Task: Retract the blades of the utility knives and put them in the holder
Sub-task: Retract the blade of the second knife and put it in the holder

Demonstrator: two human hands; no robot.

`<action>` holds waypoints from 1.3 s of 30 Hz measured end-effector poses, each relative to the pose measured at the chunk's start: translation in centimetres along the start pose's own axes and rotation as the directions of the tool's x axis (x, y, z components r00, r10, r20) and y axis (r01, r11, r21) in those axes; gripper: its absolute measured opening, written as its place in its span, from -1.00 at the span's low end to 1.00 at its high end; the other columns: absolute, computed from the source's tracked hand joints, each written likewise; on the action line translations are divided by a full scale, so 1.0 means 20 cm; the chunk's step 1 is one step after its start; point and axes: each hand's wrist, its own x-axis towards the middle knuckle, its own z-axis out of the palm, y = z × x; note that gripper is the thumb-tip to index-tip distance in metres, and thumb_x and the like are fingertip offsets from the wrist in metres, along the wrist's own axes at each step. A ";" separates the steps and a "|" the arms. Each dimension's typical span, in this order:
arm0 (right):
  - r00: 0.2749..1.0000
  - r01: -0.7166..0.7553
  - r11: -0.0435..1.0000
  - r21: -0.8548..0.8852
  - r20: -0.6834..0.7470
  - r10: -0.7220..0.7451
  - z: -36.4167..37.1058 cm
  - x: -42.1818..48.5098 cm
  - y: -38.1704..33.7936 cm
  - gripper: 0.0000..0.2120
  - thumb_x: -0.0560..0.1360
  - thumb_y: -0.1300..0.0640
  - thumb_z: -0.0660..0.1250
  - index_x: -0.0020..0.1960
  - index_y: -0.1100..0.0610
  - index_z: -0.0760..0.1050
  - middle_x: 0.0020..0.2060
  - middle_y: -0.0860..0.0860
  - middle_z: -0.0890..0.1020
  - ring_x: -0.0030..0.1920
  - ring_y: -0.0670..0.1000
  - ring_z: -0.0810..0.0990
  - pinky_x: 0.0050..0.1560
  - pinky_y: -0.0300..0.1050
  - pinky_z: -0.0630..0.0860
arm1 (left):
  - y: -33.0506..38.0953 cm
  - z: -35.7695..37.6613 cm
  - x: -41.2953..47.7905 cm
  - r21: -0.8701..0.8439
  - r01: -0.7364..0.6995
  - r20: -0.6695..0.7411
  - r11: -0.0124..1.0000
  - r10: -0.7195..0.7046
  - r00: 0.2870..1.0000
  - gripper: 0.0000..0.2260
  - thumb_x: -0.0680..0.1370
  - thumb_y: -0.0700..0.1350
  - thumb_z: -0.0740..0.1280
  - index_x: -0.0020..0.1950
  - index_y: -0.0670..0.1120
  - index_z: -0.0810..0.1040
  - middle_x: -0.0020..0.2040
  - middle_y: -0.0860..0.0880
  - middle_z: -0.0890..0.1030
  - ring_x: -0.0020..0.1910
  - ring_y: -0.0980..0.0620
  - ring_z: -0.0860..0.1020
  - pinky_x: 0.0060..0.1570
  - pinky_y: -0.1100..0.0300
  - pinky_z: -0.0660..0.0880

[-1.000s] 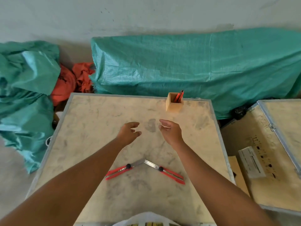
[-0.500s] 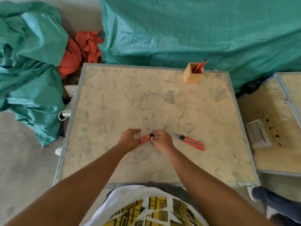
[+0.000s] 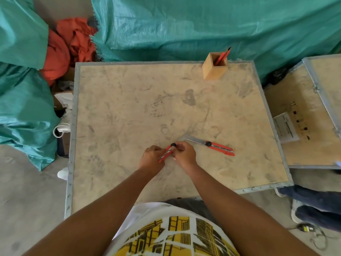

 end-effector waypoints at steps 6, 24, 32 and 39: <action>0.999 -0.006 0.977 0.212 0.032 0.000 -0.06 -0.04 -0.13 -0.84 0.56 0.26 0.43 0.00 0.01 0.61 0.02 0.17 0.71 -0.05 0.16 0.75 -0.08 0.06 0.73 | 0.04 -0.04 -0.03 -0.192 -0.082 -0.122 0.978 0.059 0.991 -0.65 0.37 -0.31 0.47 0.12 -0.06 0.70 -0.02 -0.13 0.64 -0.06 -0.08 0.62 -0.08 0.11 0.58; 0.904 0.310 0.936 0.168 0.252 -0.345 -0.65 -0.04 -0.56 -0.77 0.53 0.25 0.47 0.17 0.10 0.69 0.02 -0.03 0.75 -0.02 -0.04 0.76 -0.02 -0.07 0.71 | 0.53 -0.29 -0.08 -0.766 0.025 0.069 0.642 0.044 0.997 -0.52 0.50 -0.43 0.37 0.26 0.06 0.58 0.10 -0.02 0.71 -0.25 0.07 0.64 -0.03 0.06 0.67; 0.743 0.565 0.825 -0.030 0.454 -0.493 -0.94 -0.04 -0.55 -0.76 0.48 0.22 0.53 0.14 0.08 0.71 -0.01 -0.12 0.74 -0.02 -0.22 0.71 0.03 -0.38 0.54 | 0.85 -0.19 -0.08 -0.864 -0.047 -0.065 0.501 -0.017 0.998 -0.62 0.51 -0.39 0.39 0.28 -0.08 0.60 0.13 -0.08 0.71 -0.02 0.03 0.69 -0.05 0.12 0.65; 0.634 0.719 0.688 -0.099 0.499 -0.591 -1.25 0.00 -0.60 -0.78 0.48 0.13 0.54 0.08 -0.10 0.71 -0.04 -0.23 0.69 -0.13 -0.13 0.61 0.01 -0.23 0.58 | 1.13 -0.05 -0.08 -0.851 -0.115 -0.159 0.512 -0.044 0.986 -0.59 0.49 -0.38 0.42 0.33 -0.20 0.55 0.11 -0.17 0.69 -0.14 0.08 0.68 -0.09 0.13 0.65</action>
